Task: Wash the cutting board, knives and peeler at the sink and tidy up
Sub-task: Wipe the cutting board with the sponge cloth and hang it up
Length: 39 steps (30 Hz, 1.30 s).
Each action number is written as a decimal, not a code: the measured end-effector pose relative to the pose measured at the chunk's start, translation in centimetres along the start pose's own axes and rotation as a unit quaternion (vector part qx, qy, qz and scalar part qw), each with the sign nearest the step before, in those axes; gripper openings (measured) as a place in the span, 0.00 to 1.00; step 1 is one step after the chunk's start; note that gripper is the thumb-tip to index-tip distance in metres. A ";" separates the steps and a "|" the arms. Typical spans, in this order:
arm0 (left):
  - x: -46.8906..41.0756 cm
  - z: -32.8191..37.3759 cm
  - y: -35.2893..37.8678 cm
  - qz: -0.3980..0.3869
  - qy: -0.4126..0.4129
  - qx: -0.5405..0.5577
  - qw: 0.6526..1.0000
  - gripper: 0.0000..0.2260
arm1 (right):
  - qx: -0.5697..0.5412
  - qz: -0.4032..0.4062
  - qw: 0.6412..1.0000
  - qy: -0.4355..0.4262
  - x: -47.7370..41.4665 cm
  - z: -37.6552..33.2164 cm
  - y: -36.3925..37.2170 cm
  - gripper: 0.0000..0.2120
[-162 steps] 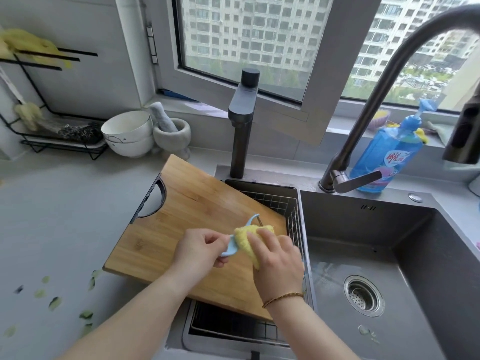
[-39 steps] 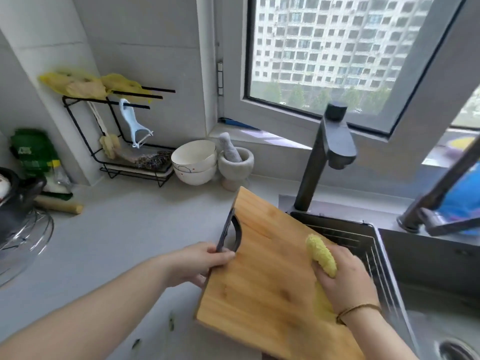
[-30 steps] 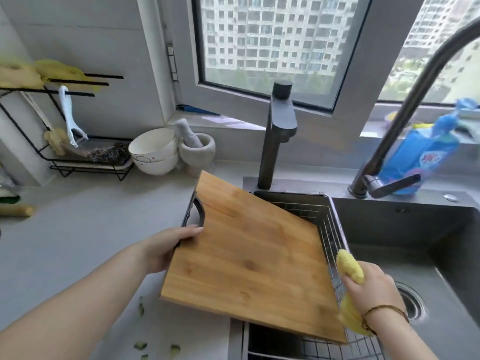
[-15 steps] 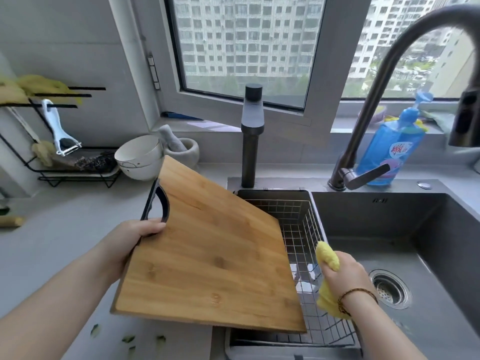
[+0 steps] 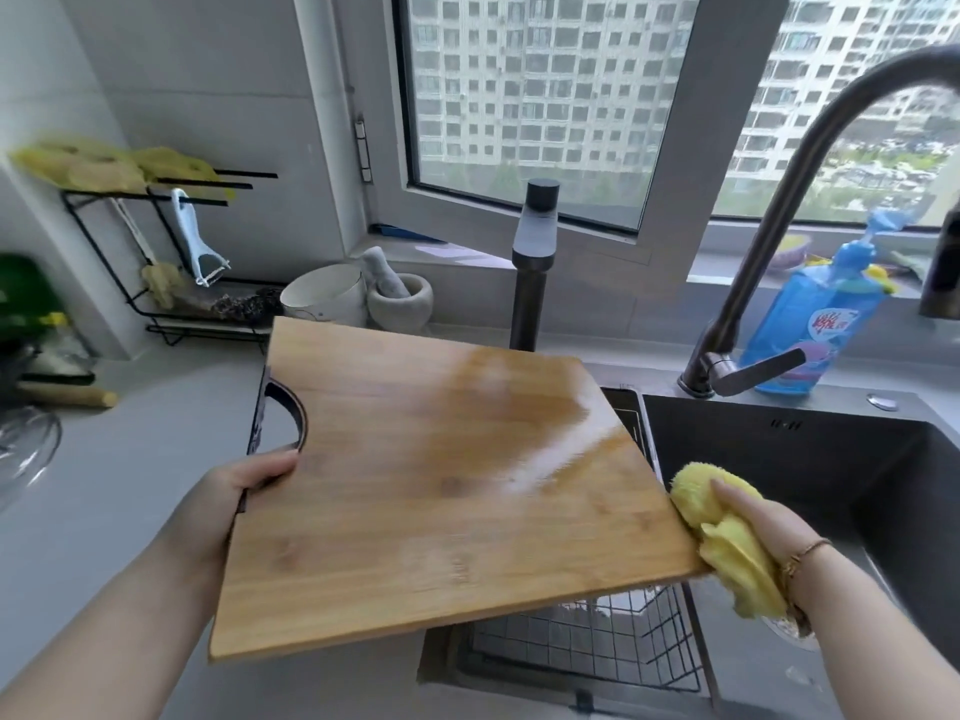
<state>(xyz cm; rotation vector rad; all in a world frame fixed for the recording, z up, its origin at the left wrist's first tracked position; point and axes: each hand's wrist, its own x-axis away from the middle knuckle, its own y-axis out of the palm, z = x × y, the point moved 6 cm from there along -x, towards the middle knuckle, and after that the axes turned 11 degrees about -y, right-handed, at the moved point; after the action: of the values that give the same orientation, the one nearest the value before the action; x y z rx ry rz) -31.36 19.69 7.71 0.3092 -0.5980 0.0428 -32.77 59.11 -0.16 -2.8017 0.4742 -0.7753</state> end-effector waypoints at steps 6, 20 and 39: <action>-2.0 -3.8 1.7 -0.030 -0.047 -0.002 0.998 0.22 | 0.012 0.010 0.999 0.028 0.9 2.4 -3.8 0.18; -6.3 -6.8 5.0 -0.048 -0.087 -0.032 0.995 0.14 | 0.017 0.117 0.993 0.009 0.6 5.7 -6.6 0.23; -9.4 -4.6 2.7 0.024 -0.080 -0.188 0.979 0.08 | 0.349 0.029 0.861 -0.369 0.7 -5.3 11.5 0.16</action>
<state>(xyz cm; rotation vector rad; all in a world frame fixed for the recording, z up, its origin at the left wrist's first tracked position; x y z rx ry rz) -37.02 24.05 -0.41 -0.0700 -0.7591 -0.0485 -37.92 47.69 1.50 -2.1289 0.0927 0.1719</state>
